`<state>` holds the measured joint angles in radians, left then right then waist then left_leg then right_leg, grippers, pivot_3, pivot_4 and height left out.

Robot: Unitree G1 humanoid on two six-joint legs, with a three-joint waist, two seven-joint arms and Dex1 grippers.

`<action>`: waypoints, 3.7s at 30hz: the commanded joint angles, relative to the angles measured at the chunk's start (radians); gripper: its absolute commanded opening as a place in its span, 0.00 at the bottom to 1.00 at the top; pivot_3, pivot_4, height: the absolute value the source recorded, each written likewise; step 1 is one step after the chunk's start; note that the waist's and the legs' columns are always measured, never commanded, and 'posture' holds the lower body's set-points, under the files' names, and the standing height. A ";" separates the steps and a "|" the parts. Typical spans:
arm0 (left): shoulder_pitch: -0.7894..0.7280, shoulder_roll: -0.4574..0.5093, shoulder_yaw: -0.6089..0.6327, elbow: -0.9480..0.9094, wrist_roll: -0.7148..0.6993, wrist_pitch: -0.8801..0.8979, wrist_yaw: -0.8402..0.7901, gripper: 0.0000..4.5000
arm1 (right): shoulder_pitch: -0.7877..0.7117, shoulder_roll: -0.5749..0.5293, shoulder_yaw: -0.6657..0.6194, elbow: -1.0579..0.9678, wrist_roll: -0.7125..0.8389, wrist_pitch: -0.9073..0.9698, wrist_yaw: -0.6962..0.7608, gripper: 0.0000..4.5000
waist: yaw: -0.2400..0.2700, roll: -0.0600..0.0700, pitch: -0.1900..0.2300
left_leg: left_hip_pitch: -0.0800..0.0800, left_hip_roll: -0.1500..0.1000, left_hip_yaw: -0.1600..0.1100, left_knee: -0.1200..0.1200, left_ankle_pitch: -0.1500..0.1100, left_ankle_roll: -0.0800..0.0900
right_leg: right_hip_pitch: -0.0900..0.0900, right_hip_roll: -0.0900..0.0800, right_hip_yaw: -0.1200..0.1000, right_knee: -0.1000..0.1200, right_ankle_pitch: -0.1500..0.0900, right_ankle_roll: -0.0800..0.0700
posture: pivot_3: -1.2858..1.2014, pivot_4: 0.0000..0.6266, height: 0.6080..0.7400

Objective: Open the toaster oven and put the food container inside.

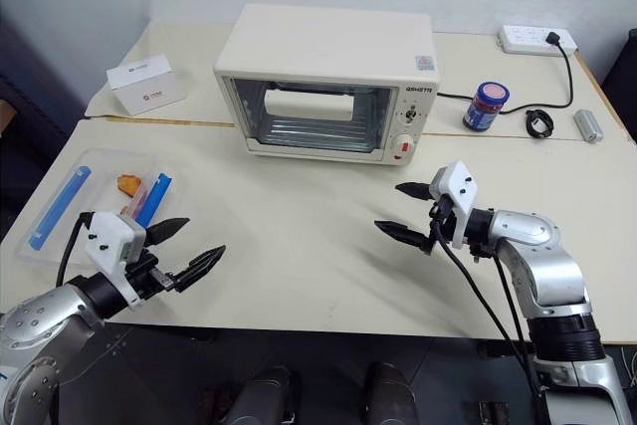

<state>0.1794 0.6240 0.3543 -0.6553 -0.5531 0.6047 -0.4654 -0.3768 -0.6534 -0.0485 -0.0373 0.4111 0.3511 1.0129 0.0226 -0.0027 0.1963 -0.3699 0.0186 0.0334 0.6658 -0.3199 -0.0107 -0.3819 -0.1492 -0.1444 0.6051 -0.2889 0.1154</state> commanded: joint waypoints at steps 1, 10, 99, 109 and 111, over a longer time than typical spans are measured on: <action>-0.023 0.008 -0.006 -0.010 0.003 -0.002 -0.003 1.00 | 0.005 -0.006 -0.018 -0.062 0.031 0.001 0.011 1.00 | 0.000 0.000 0.000 | 0.000 0.000 0.001 0.000 0.000 0.000 | -0.001 0.000 0.001 0.001 0.000 0.000 | 0.52 0.24 1.00; -0.027 0.005 -0.013 -0.019 -0.034 0.033 -0.030 1.00 | 0.009 0.008 0.000 -0.111 0.060 0.069 0.004 1.00 | 0.000 0.000 0.000 | -0.001 0.000 0.009 -0.001 0.000 0.000 | -0.010 0.001 0.011 0.006 0.000 0.000 | 0.52 0.24 1.00; -0.805 0.181 -0.471 0.445 0.263 -0.014 -0.375 0.01 | 0.245 -0.081 -0.188 -0.503 0.255 0.269 -0.040 1.00 | -0.001 -0.002 0.002 | -0.002 0.001 0.020 0.000 -0.003 0.003 | -0.016 0.002 0.020 0.007 0.002 0.003 | 0.52 0.24 1.00; -0.727 0.090 -0.557 0.479 0.401 0.020 -0.257 0.01 | 0.200 -0.158 -0.258 -0.560 0.426 0.361 -0.080 1.00 | 0.004 -0.004 0.002 | -0.001 0.002 0.021 0.002 -0.003 0.004 | -0.015 0.003 0.022 0.007 0.002 0.004 | 0.52 0.24 1.00; -0.719 0.075 -0.549 0.460 0.400 0.037 -0.247 0.01 | 0.180 -0.171 -0.256 -0.551 0.445 0.365 -0.070 1.00 | 0.004 -0.004 0.002 | -0.002 0.002 0.021 0.002 -0.004 0.005 | -0.015 0.003 0.022 0.007 0.002 0.004 | 0.52 0.24 1.00</action>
<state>-0.5506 0.6990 -0.1991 -0.1784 -0.1704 0.6290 -0.7242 -0.1856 -0.8067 -0.2826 -0.5622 0.8214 0.7187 0.9315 0.0264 -0.0066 0.1985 -0.3714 0.0197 0.0548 0.6676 -0.3237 -0.0059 -0.3972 -0.1464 -0.1219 0.6124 -0.2866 0.1192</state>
